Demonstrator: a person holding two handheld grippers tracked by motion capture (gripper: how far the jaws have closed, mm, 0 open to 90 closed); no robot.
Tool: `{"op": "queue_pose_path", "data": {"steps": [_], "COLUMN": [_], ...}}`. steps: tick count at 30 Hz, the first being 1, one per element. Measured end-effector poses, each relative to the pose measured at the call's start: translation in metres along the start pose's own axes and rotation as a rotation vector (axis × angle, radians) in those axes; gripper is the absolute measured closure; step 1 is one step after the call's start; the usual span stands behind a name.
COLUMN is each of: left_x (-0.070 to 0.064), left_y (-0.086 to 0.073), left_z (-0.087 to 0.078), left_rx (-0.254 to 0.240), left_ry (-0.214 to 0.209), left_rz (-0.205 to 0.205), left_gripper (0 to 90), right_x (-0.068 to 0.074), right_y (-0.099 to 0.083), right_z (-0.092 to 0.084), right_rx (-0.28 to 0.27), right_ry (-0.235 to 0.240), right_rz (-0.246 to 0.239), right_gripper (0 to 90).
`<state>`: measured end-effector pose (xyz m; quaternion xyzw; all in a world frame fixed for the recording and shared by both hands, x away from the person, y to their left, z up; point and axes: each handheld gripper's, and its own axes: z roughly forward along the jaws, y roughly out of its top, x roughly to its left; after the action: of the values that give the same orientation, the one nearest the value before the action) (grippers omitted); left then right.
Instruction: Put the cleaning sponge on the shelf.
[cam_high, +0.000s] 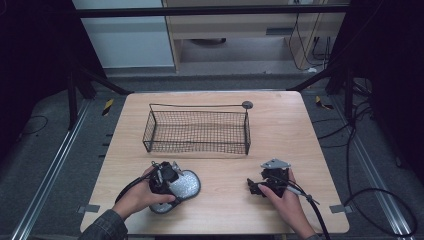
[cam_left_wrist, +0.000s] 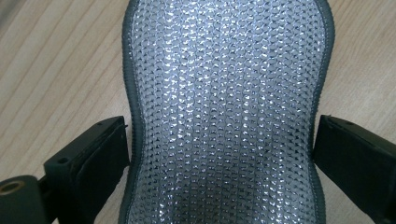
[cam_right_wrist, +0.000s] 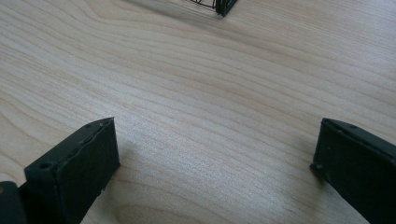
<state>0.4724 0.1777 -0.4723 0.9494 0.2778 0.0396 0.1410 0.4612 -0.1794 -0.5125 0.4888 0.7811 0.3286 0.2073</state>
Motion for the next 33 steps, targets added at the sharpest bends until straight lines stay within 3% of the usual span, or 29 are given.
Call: {"op": "queue_pose_path", "data": {"steps": [12, 21, 27, 33], "left_x": [0.004, 0.004, 0.005, 0.005], "left_y": [0.0, -0.002, -0.003, 0.0], "left_z": [0.008, 0.004, -0.006, -0.017], "left_rx": [0.004, -0.007, -0.037, -0.059], "left_ry": [-0.01, 0.006, 0.041, 0.086], "left_rz": [-0.008, -0.004, -0.001, 0.028], "left_gripper": [1.5, 8.1, 9.5, 10.4], "right_x": [0.0, 0.0, 0.0, 0.0], "right_y": [0.0, 0.0, 0.0, 0.0], "right_z": [0.0, 0.0, 0.0, 0.0], "right_rx": [0.0, 0.0, -0.001, 0.0], "right_ry": [0.0, -0.001, 0.0, -0.001], "right_rz": [0.0, -0.002, 0.0, -0.001], "right_gripper": [0.4, 0.4, 0.4, 0.4]}}
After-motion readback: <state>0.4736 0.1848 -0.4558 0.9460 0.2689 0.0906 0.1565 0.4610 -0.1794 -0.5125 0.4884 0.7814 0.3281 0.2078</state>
